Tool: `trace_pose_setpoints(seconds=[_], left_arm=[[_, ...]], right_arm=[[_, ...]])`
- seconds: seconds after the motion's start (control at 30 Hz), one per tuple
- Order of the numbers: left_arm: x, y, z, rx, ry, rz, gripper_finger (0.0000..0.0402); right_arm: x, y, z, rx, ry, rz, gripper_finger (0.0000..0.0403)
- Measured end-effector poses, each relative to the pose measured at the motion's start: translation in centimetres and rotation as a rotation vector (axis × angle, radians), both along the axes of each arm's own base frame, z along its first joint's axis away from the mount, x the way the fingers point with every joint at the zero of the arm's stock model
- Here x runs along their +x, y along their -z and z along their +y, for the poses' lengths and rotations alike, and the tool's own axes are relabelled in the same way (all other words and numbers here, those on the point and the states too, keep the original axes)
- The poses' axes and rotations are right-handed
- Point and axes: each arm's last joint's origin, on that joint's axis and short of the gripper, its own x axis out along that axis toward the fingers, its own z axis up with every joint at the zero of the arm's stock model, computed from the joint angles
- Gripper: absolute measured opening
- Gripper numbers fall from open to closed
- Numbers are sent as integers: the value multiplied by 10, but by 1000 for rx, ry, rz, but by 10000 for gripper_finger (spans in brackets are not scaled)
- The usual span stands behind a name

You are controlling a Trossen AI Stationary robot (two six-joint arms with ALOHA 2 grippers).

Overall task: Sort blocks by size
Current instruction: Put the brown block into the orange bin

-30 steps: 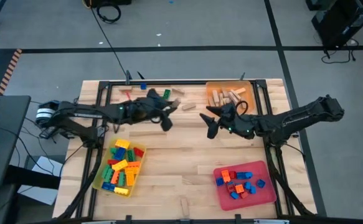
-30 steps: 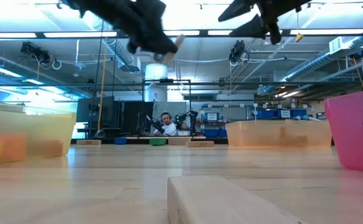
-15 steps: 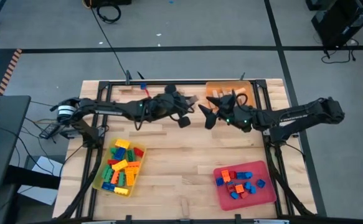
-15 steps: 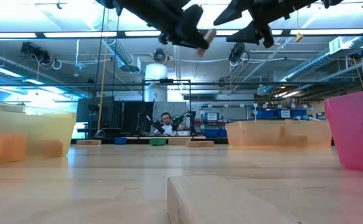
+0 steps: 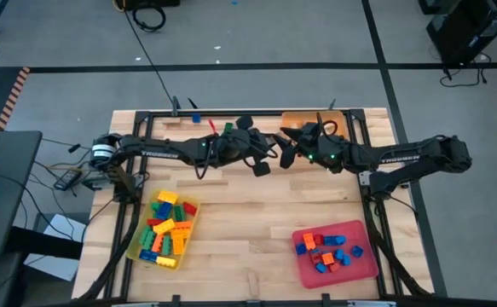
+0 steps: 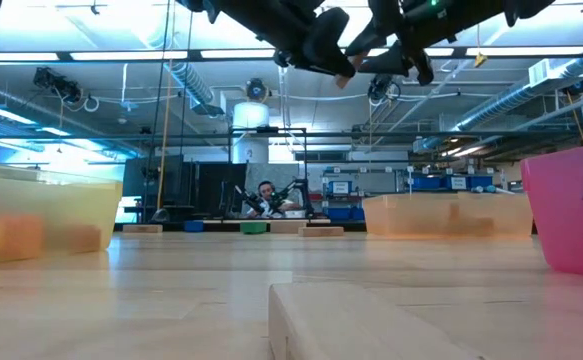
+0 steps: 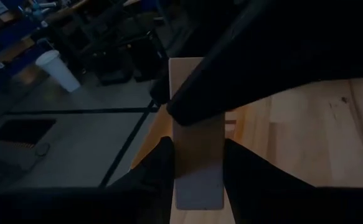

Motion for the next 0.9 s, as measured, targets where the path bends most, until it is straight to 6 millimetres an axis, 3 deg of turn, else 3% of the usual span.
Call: trace_pose_setpoints(seconds=[0.2,0.23,0.57,0.9], left_arm=[[0,0,0,5,-10,-7,121],[0,0,1,4,-7,-4,125],[-4,1,7,22,-85,33,202],[-32,-10,7,-10,-199,119,213]], right_arm=[[1,-1,0,-43,-48,24,73],[1,-1,0,-57,-55,38,66],[-4,-3,-7,-68,-26,54,71],[-39,-7,-36,51,134,150,71]])
